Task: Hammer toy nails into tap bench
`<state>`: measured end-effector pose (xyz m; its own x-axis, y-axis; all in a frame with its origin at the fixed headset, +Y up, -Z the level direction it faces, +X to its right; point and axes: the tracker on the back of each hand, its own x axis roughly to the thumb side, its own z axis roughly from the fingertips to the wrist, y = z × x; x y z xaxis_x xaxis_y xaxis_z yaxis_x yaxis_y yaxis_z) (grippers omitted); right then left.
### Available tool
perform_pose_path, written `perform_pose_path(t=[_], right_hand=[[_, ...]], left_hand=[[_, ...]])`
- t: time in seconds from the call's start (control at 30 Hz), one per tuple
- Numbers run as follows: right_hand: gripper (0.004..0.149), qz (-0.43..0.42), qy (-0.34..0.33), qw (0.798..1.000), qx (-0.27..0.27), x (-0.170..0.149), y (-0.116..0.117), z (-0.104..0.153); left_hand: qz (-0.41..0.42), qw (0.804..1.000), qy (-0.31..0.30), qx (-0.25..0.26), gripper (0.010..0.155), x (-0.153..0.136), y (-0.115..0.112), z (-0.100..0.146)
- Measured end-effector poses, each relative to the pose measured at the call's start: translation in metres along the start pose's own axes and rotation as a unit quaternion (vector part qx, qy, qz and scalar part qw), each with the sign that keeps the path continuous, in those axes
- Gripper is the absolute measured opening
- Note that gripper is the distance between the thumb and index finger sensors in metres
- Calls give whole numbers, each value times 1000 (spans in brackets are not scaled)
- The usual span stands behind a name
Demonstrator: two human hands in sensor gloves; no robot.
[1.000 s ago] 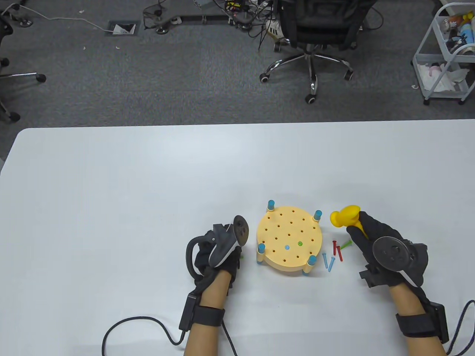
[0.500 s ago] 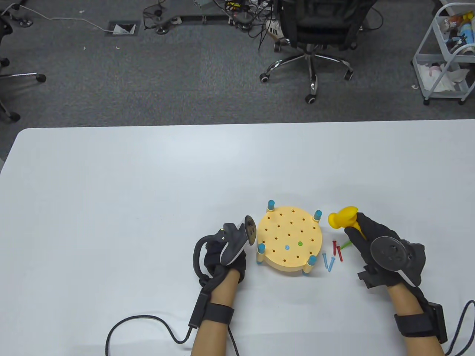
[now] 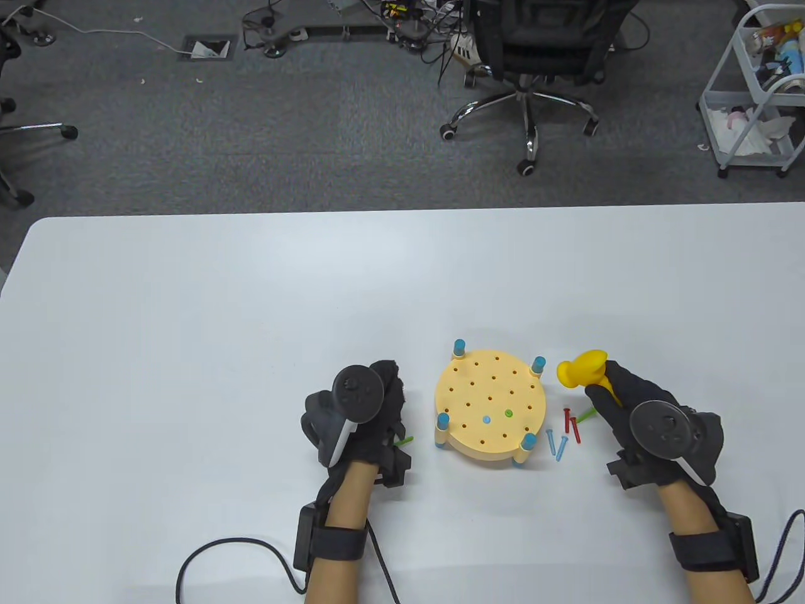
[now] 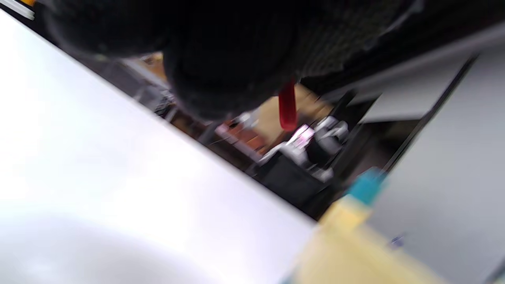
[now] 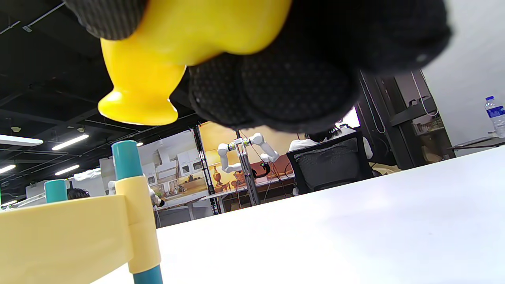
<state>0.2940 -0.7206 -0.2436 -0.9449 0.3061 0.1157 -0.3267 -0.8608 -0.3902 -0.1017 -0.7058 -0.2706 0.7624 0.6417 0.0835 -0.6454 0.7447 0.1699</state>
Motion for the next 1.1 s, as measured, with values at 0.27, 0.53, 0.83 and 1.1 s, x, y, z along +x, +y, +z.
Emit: perform_pose_path(t=[0.27,0.53,0.83,1.1], right_hand=[[63,6,-7,1000,9,1,3,0],[63,2,-7,1000,18,0,4,-1],[63,3,-10,1000,21,0,4,-2],[63,6,-12,1000,26,0,6,-2]], left_hand=[[-142,972,-171,-77,42,82,-26,12],[-344,907,-171,-173,42,129,-63,-9],[-406,882,-150,-186,42,135,-82,-15],[-398,886,-145,-190,42,131,-82,-16]])
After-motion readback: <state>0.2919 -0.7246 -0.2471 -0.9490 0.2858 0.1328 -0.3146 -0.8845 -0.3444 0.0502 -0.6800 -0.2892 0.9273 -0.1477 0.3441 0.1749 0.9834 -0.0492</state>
